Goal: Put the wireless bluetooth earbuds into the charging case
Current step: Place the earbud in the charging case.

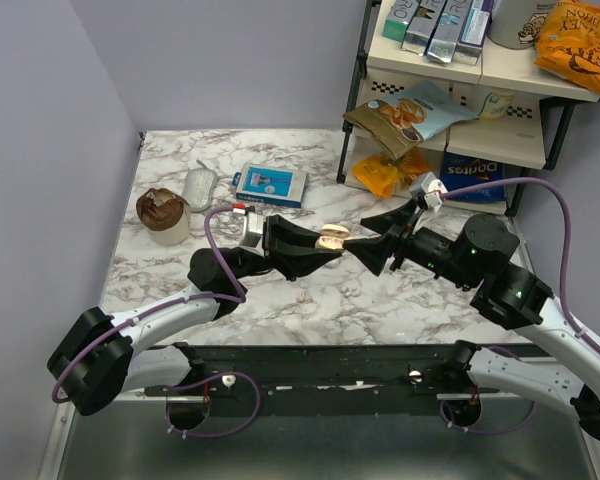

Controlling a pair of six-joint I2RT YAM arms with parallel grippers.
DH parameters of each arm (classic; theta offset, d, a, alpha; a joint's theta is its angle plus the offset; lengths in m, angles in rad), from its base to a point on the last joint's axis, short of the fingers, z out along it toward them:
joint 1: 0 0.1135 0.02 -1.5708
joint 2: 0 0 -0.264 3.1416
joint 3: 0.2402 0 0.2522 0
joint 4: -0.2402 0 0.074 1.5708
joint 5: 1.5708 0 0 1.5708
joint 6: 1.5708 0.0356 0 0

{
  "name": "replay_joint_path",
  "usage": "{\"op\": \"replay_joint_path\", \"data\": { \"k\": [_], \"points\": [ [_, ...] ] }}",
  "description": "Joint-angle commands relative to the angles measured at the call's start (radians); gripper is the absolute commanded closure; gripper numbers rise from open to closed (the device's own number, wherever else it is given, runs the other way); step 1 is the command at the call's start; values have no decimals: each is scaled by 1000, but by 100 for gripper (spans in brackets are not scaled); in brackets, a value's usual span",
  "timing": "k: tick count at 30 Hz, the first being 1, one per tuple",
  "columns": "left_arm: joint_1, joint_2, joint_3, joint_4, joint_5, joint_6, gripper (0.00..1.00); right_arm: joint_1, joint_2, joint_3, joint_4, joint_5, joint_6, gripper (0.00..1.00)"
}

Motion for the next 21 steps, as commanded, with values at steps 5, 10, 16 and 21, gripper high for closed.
{"op": "replay_joint_path", "data": {
  "k": [5,10,16,21],
  "points": [
    [-10,0,-10,374,0,12,100,4,-60,37,33,2,-12,26],
    [-12,0,-10,378,-3,10,100,5,-91,37,-18,125,-26,26],
    [-10,-9,-3,378,1,3,100,5,-74,14,-67,154,-29,28],
    [-12,-11,-1,380,3,-1,100,5,-52,8,-64,123,-21,28]
  ]
}}
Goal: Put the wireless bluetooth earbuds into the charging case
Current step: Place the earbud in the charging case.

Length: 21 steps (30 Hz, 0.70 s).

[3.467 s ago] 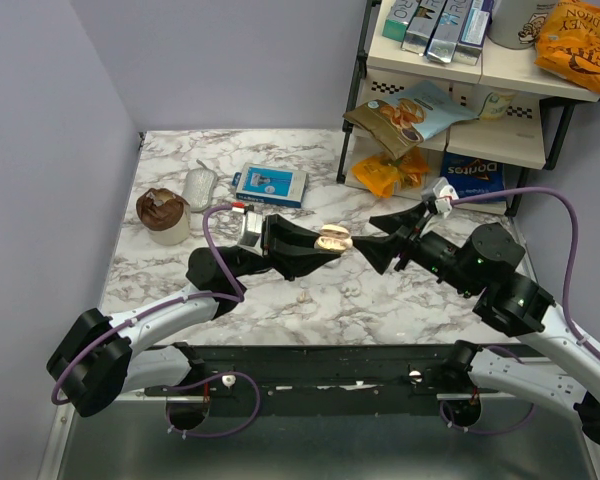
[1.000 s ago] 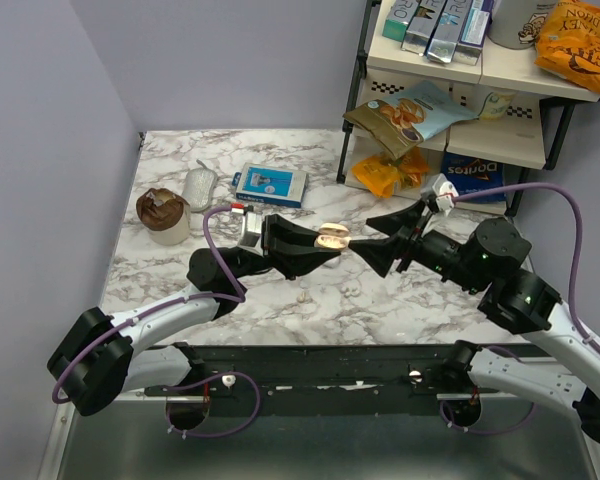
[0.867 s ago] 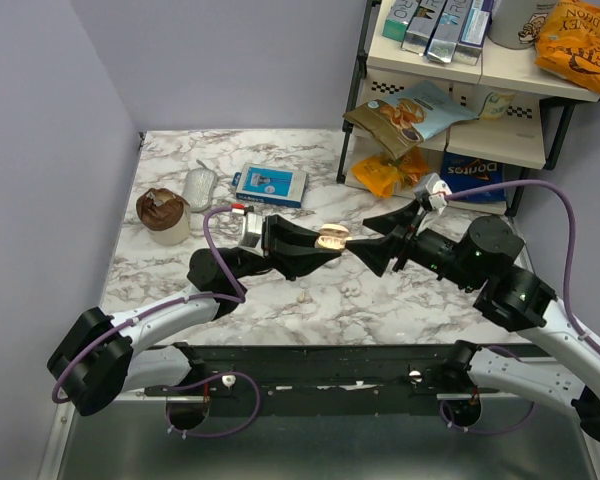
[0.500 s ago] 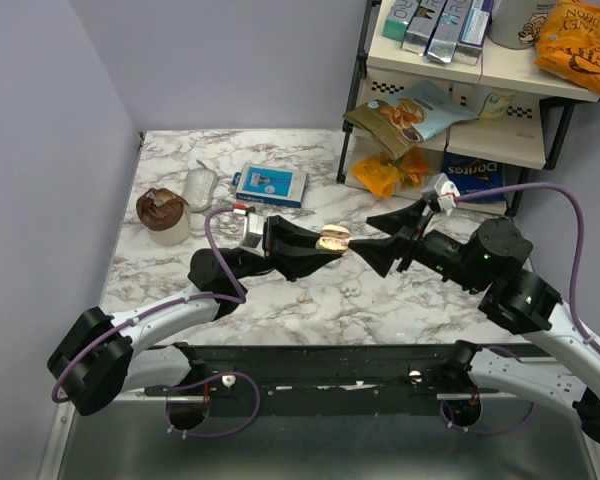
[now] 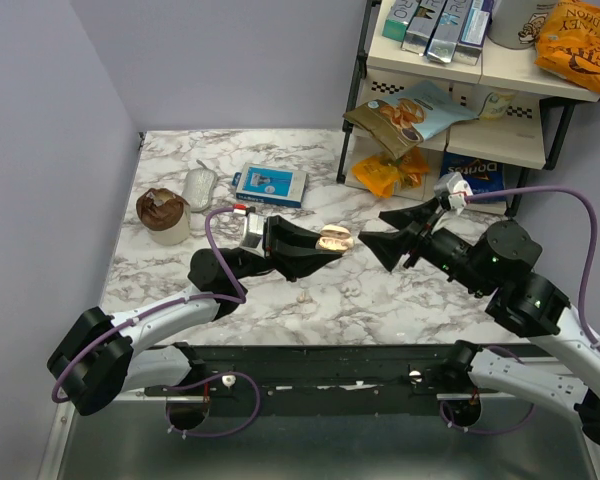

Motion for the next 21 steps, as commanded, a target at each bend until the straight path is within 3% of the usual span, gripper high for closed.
{"op": "replay_joint_path", "data": {
  "k": [1,21],
  "points": [
    [-4,-11,-1,378,1,-2,100,4,23,-8,-30,-3,-6,28],
    [-6,-2,4,377,1,4,100,4,42,-1,-40,-79,14,28]
  ]
}}
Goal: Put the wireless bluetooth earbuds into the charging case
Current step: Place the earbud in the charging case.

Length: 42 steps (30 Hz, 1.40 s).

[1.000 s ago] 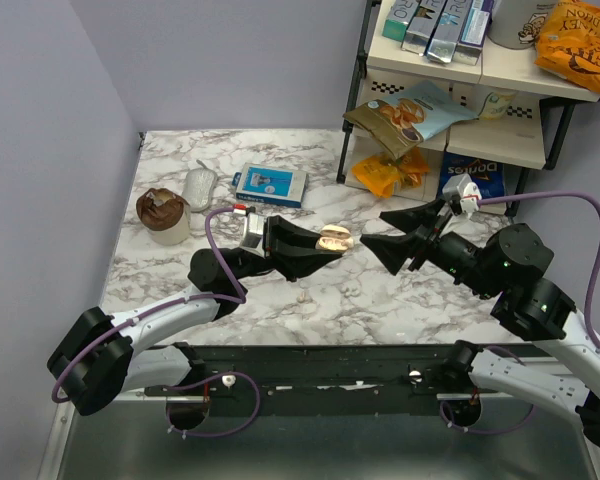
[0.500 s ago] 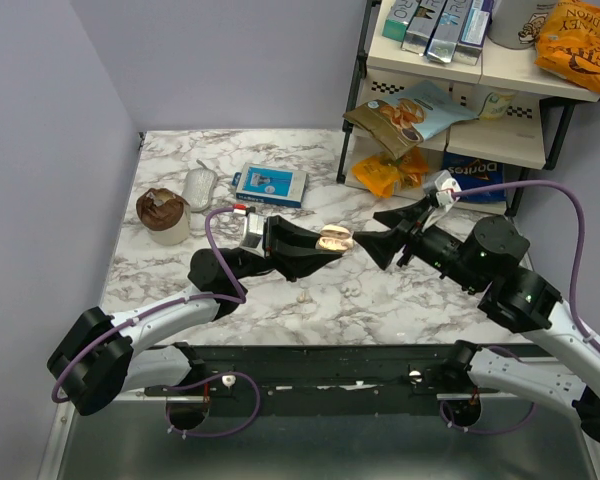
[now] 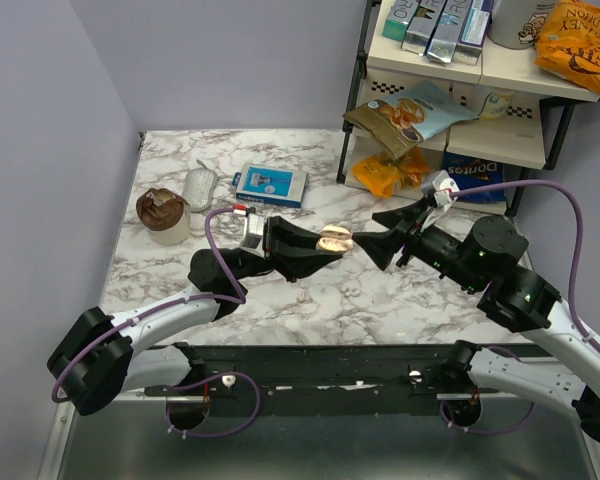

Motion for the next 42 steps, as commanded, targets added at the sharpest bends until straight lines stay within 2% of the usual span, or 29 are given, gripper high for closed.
{"op": "replay_joint_path", "data": {
  "k": [1,15,20,23,25,27,28,29,31,33,37,39,42],
  "points": [
    [-4,0,5,375,2,5,100,4,0,-2,-39,-64,13,28],
    [-4,11,4,378,-15,14,100,4,-28,-5,-67,-65,25,28],
    [2,-14,-16,378,-73,28,100,4,-57,-16,-61,31,37,28],
    [19,-22,-5,379,-18,-27,100,6,-98,-53,-10,76,77,28],
    [43,-14,10,379,11,-87,100,6,-127,-88,69,53,74,28],
    [54,-17,12,379,37,-102,100,6,-157,-113,106,34,88,22],
    [55,-20,9,379,39,-106,100,6,-154,-105,99,19,78,13],
    [55,-23,7,379,40,-107,100,6,-143,-84,87,-40,62,9],
    [65,-34,4,381,51,-112,100,4,-126,-65,50,-59,60,0],
    [74,-43,5,379,60,-121,100,4,-121,-64,57,-123,65,0],
    [95,-65,1,381,91,-144,100,4,-169,-119,140,-113,107,0],
    [106,-80,-5,381,99,-155,100,6,-157,-107,105,-79,93,0],
    [111,-91,-2,381,126,-167,100,6,-99,-71,70,-127,87,6]
  ]
}}
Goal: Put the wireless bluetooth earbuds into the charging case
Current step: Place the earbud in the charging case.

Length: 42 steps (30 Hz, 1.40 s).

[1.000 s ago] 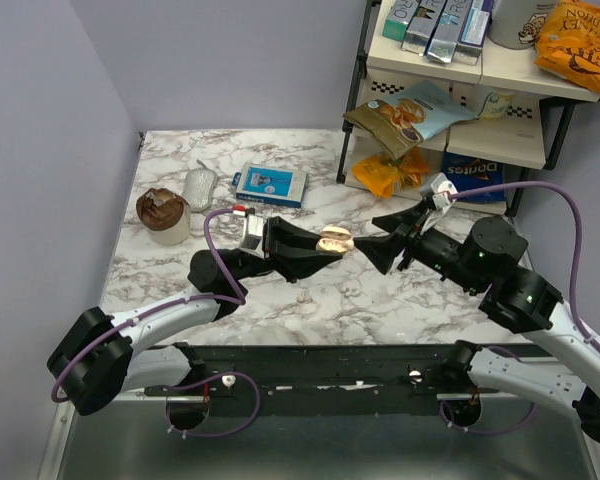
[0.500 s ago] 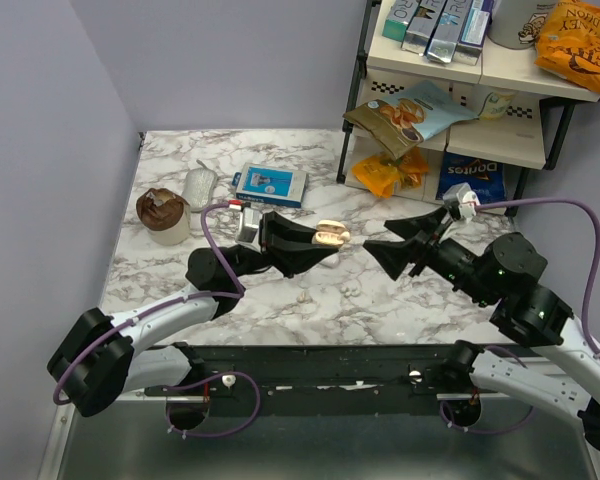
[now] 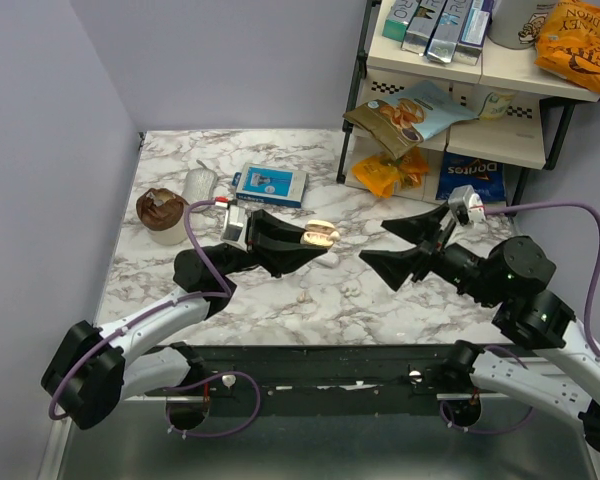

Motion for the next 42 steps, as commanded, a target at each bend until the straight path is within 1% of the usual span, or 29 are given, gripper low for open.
{"op": "replay_joint_path", "data": {
  "k": [1,2,5,11,42],
  "points": [
    [10,-31,8,376,77,-52,100,4,62,23,-7,-50,7,7],
    [10,-31,13,376,100,-59,100,5,64,16,5,-45,5,9],
    [10,-34,20,376,114,-79,100,4,87,24,9,2,5,12],
    [10,-40,17,376,124,-86,100,5,113,41,9,7,-2,14],
    [3,1,25,376,109,-83,100,4,168,90,1,-116,2,16]
  ]
}}
